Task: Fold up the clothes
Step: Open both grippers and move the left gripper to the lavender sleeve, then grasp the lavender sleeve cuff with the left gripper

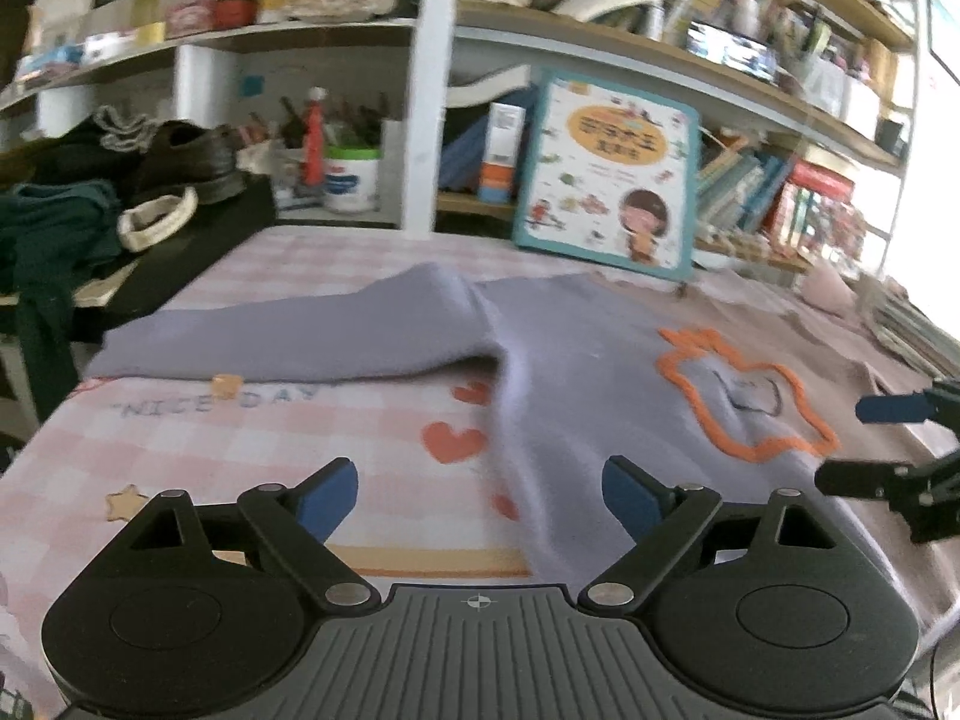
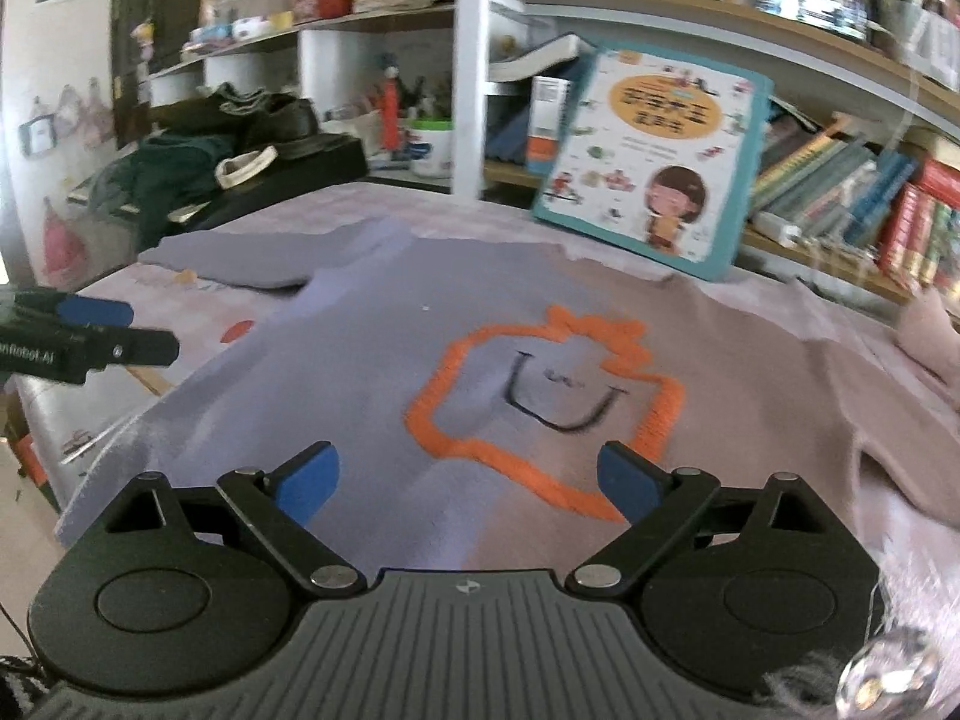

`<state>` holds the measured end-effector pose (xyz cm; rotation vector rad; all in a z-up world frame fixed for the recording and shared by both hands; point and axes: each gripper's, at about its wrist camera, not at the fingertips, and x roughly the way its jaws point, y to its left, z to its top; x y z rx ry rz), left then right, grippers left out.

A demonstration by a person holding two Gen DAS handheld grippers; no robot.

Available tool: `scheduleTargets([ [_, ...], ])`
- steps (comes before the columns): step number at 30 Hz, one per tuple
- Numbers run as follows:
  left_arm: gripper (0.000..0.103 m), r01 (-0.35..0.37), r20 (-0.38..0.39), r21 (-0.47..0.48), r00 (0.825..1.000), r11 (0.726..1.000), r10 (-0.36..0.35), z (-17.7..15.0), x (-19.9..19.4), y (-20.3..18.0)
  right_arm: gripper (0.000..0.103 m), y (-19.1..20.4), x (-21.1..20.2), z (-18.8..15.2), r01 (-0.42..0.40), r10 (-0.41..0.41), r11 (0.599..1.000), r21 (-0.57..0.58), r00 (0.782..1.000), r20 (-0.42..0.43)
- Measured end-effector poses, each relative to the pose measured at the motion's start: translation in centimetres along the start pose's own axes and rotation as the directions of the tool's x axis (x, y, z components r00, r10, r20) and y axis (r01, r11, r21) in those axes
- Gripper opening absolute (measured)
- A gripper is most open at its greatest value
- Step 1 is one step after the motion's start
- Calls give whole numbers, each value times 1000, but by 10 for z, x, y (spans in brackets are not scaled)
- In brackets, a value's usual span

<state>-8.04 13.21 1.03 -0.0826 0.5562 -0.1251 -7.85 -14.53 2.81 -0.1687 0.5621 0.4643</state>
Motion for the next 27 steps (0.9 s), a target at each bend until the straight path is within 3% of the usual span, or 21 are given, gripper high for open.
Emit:
scheduleTargets([
  [11, 92, -116, -11, -10, 993, 993, 116, 11, 10, 40, 94, 12, 38, 16, -51, 50, 997, -57, 999, -15],
  [18, 92, -147, -9, -73, 989, 987, 146, 18, 17, 64, 94, 9, 40, 15, -16, 17, 996, -84, 1000, 7],
  [27, 91, -226, -1, -125, 974, 966, 228, 32, 34, 103, 95, -16, 49, 11, -51, 51, 999, 14, 998, -27],
])
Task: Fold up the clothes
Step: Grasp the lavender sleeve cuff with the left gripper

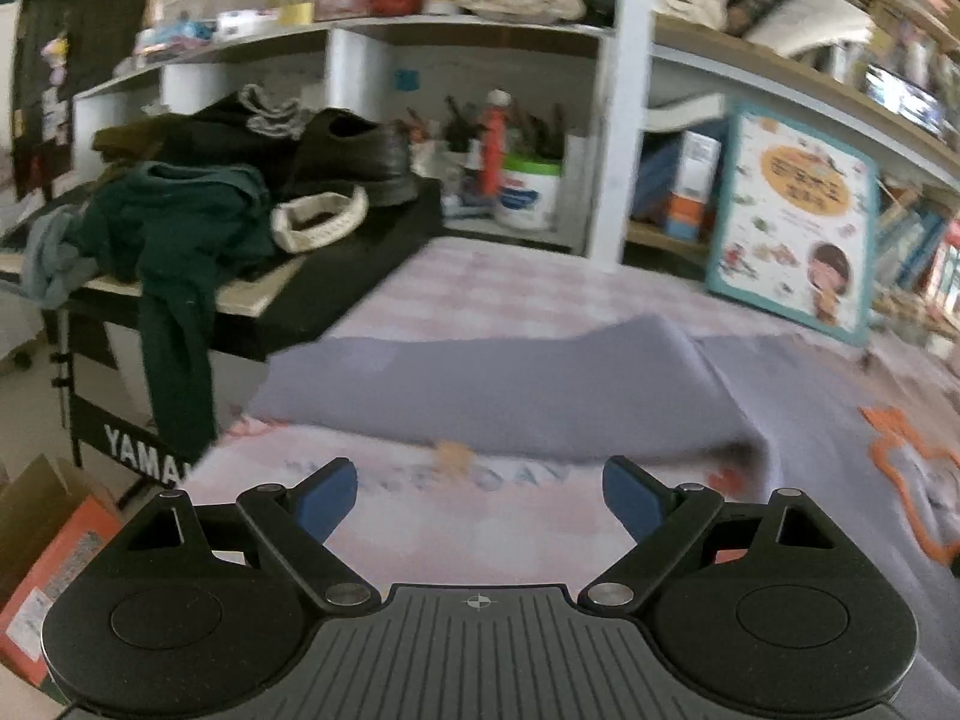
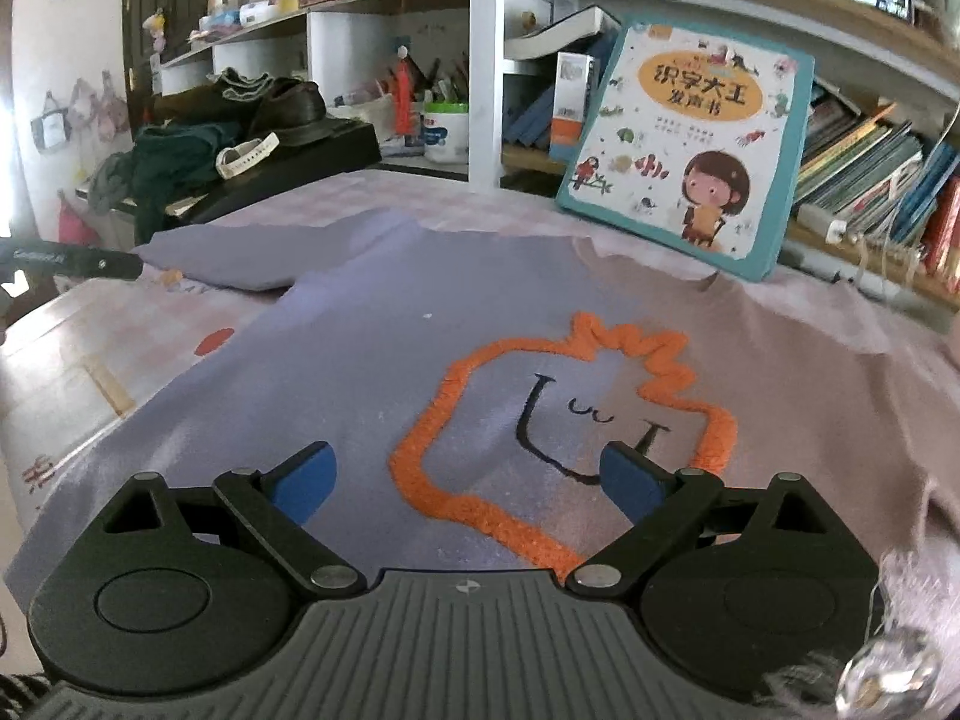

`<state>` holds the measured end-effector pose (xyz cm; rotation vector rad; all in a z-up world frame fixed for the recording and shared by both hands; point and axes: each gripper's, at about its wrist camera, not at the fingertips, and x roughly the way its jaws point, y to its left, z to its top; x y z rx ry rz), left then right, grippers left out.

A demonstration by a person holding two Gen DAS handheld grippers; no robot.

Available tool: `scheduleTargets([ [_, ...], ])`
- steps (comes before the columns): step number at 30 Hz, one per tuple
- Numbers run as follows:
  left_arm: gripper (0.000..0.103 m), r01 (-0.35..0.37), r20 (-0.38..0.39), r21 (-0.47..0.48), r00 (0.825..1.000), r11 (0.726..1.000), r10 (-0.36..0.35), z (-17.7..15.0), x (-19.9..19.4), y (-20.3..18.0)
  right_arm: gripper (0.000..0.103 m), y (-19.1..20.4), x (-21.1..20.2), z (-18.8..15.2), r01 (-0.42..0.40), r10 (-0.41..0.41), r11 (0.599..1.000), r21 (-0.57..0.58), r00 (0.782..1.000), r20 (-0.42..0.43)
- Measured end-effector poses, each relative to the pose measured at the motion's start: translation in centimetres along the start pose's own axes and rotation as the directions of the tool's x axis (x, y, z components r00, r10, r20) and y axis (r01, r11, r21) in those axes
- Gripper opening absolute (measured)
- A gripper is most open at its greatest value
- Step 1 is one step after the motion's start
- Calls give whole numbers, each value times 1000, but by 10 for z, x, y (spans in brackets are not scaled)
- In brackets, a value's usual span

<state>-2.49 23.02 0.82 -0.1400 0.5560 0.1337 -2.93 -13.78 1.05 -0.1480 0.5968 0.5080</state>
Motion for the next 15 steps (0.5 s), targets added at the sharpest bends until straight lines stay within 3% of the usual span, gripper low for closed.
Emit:
scheduleTargets([
  [6, 83, -69, -21, -111, 998, 991, 67, 16, 29, 35, 95, 7, 13, -3, -1, 0, 999, -34, 1000, -22],
  [11, 76, -159, -33, -105, 987, 982, 156, 30, 52, 52, 96, 8, 18, -8, 1, -1, 1000, -21, 999, -35],
  [15, 58, -183, -66, -106, 982, 977, 177, 34, 71, 62, 98, 7, 18, -8, -3, 2, 1000, -19, 999, -39],
])
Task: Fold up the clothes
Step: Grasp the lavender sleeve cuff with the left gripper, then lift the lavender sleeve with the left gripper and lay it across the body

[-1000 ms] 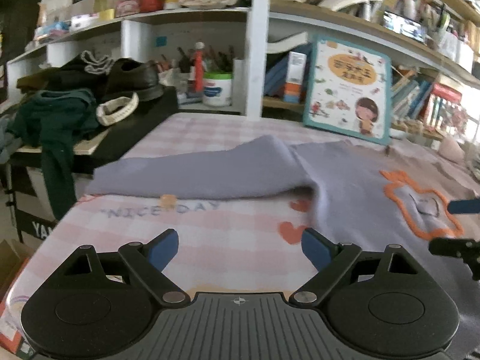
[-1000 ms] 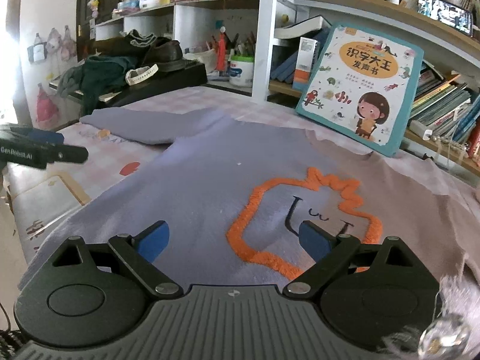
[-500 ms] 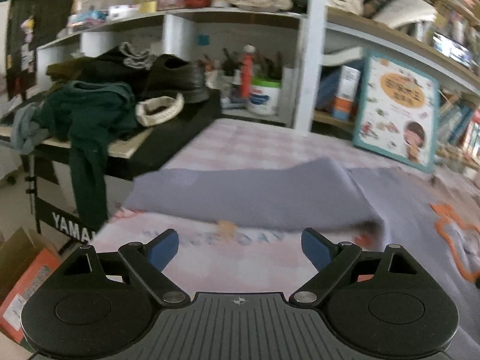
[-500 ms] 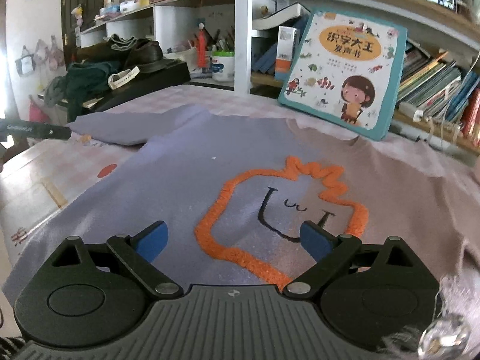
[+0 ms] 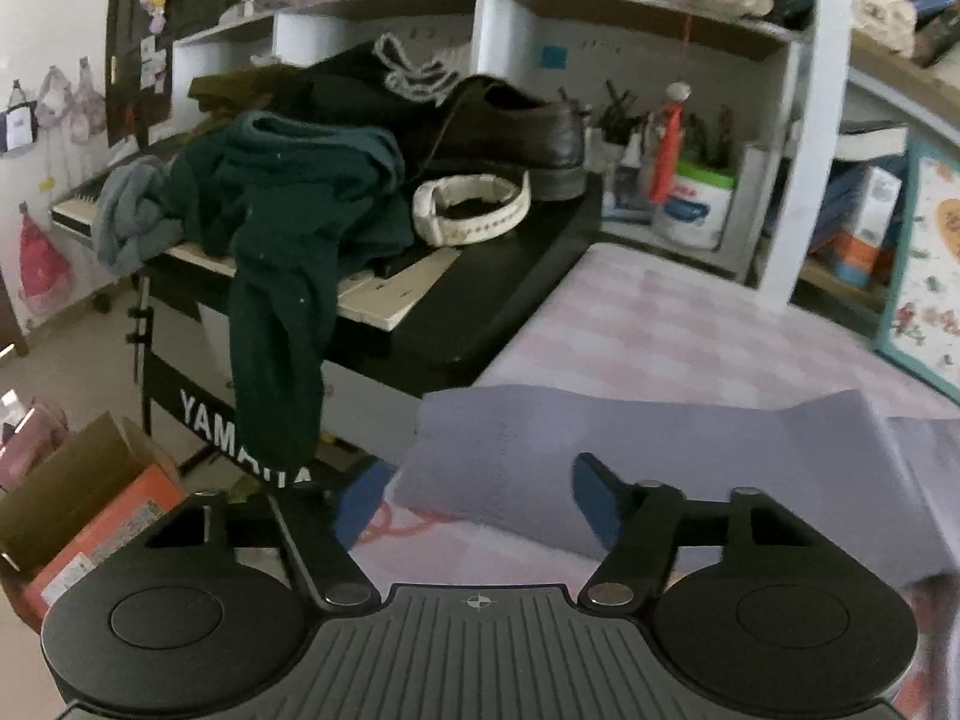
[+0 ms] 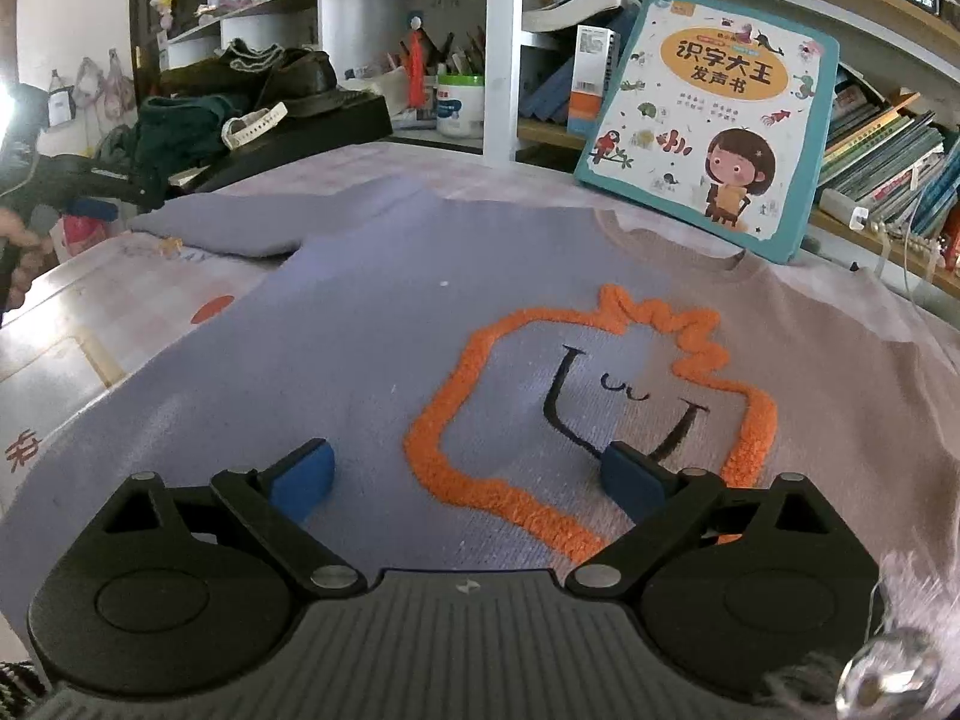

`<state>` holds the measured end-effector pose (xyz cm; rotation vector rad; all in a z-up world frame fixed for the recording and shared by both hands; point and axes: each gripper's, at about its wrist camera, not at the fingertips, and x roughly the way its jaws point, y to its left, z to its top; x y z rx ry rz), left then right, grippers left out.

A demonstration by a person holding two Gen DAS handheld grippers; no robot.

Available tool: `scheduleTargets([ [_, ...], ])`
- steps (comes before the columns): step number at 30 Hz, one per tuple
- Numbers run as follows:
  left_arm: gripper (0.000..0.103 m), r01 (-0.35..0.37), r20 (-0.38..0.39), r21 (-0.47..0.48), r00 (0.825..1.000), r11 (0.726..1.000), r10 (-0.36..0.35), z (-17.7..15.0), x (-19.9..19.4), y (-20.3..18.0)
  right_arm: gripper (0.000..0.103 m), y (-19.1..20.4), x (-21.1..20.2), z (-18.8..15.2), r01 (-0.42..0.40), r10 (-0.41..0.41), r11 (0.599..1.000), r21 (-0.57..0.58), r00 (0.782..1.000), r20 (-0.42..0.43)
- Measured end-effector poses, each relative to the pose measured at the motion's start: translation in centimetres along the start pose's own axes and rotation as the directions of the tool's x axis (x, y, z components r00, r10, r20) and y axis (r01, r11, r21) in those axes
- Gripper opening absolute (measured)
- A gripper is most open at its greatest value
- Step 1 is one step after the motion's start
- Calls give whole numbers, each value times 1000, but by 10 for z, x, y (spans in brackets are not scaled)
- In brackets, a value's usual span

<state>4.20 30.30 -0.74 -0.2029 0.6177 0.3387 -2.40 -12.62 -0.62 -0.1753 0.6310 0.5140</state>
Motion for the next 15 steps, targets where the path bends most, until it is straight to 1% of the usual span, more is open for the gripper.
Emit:
scheduleTargets([
  [1, 53, -1, -11, -3, 1000, 1000, 1, 1, 5, 1, 98, -1, 0, 0, -2, 2, 1000, 2, 1000, -1],
  [3, 49, 0, -15, -8, 1000, 1000, 0, 1, 10, 2, 98, -2, 1, 1, -5, 5, 1000, 8, 1000, -4],
  [4, 42, 2, -13, -11, 1000, 1000, -2, 0, 11, 3, 99, -2, 1, 1, -6, 7, 1000, 10, 1000, -5],
  [5, 37, 14, -9, -23, 1000, 1000, -14, 0, 11, 3, 99, -2, 1, 1, -8, 8, 1000, 13, 1000, -6],
  [6, 33, 41, -2, -48, 999, 998, -41, 0, 9, 5, 99, -3, 2, 1, -9, 9, 1000, 14, 1000, -6],
  [8, 33, 90, 17, -71, 996, 993, -89, 1, 5, 3, 100, -3, 2, 1, -10, 11, 1000, 14, 1000, -8],
  [11, 33, 144, 5, -63, 990, 988, -144, 1, 7, -6, 100, -3, 2, 1, -13, 13, 1000, 15, 1000, -8],
  [13, 34, 162, -11, -75, 987, 984, -163, 0, 12, -10, 101, -3, 2, 1, -14, 14, 1000, 16, 1000, -9],
  [15, 34, 169, -11, -89, 985, 982, -170, -1, 16, -12, 101, -3, 2, 1, -14, 14, 1000, 16, 1000, -9],
])
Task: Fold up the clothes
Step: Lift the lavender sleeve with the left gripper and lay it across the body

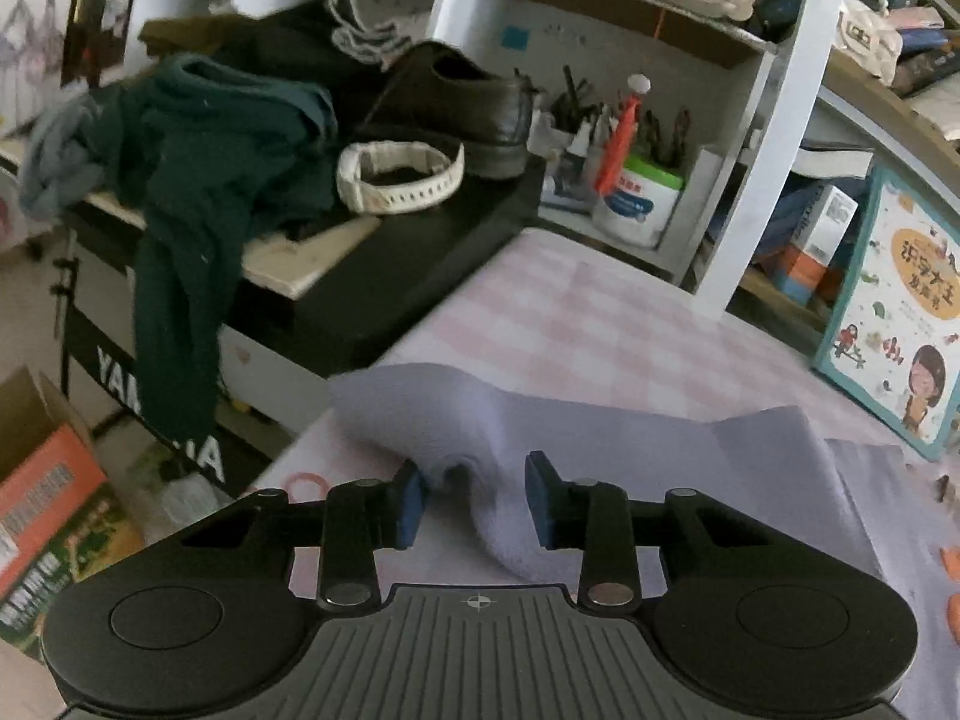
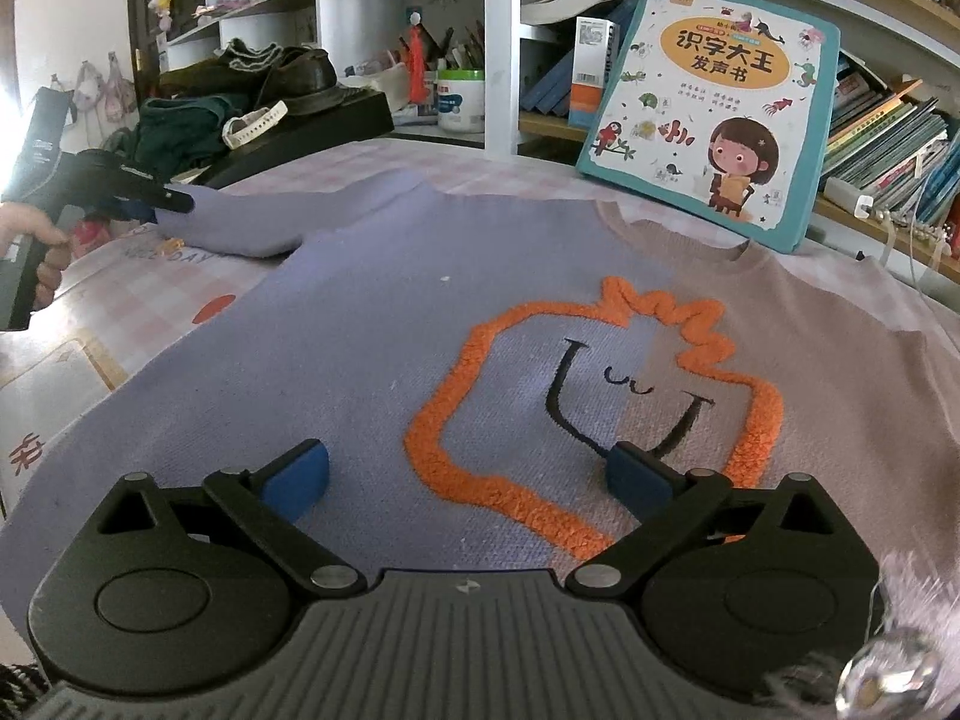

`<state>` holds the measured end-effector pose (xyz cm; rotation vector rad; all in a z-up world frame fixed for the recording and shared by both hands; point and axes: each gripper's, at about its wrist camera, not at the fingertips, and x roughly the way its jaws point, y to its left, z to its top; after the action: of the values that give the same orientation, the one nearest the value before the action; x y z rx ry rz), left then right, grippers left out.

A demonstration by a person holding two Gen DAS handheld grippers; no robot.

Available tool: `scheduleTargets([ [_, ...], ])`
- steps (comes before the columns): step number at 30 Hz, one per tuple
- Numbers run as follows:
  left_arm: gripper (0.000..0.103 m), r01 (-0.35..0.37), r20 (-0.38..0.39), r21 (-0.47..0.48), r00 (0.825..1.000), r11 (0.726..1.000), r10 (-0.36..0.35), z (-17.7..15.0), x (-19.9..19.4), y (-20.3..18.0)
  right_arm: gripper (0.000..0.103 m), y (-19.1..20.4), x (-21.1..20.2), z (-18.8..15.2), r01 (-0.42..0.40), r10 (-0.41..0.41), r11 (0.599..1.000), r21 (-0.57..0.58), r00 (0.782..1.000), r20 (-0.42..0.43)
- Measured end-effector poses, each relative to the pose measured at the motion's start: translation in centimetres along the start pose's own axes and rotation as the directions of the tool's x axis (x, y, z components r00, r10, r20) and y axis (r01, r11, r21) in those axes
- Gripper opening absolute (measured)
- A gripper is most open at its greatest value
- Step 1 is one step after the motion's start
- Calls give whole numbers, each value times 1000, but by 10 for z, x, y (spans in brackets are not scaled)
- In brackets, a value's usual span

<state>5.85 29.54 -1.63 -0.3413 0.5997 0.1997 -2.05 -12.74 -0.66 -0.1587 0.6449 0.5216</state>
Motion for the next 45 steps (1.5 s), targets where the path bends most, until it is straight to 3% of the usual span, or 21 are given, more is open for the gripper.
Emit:
scheduleTargets([
  [6, 33, -11, 6, -63, 1000, 998, 12, 9, 7, 7, 101, 0, 0, 0, -1, 1, 1000, -1, 1000, -1],
  [10, 14, 1, 18, -97, 1000, 995, 1, 11, 7, 15, 101, 0, 0, 0, 0, 0, 1000, -2, 1000, -1],
  [12, 11, 12, 26, -98, 1000, 995, -10, 11, 4, 15, 101, 0, -1, -1, 4, -4, 1000, -1, 1000, 1],
  [20, 10, 104, 143, 26, 984, 994, -106, 26, -40, -28, 101, -17, -23, -12, 66, -66, 997, 39, 998, 6],
  [25, 10, 197, 197, 151, 954, 969, -225, 37, -71, -81, 101, -40, -49, -26, 118, -119, 990, 83, 993, 13],
  [30, 10, 327, 209, 246, 901, 912, -380, 48, -93, -142, 101, -55, -65, -38, 185, -188, 979, 91, 982, 26],
  [34, 10, 409, 188, 288, 862, 866, -470, 55, -98, -191, 101, -66, -64, -50, 180, -183, 975, 133, 983, 7],
  [45, 10, 518, 66, 342, 819, 784, -570, 31, -72, -309, 102, -67, -65, -51, 162, -164, 978, 130, 986, 10],
])
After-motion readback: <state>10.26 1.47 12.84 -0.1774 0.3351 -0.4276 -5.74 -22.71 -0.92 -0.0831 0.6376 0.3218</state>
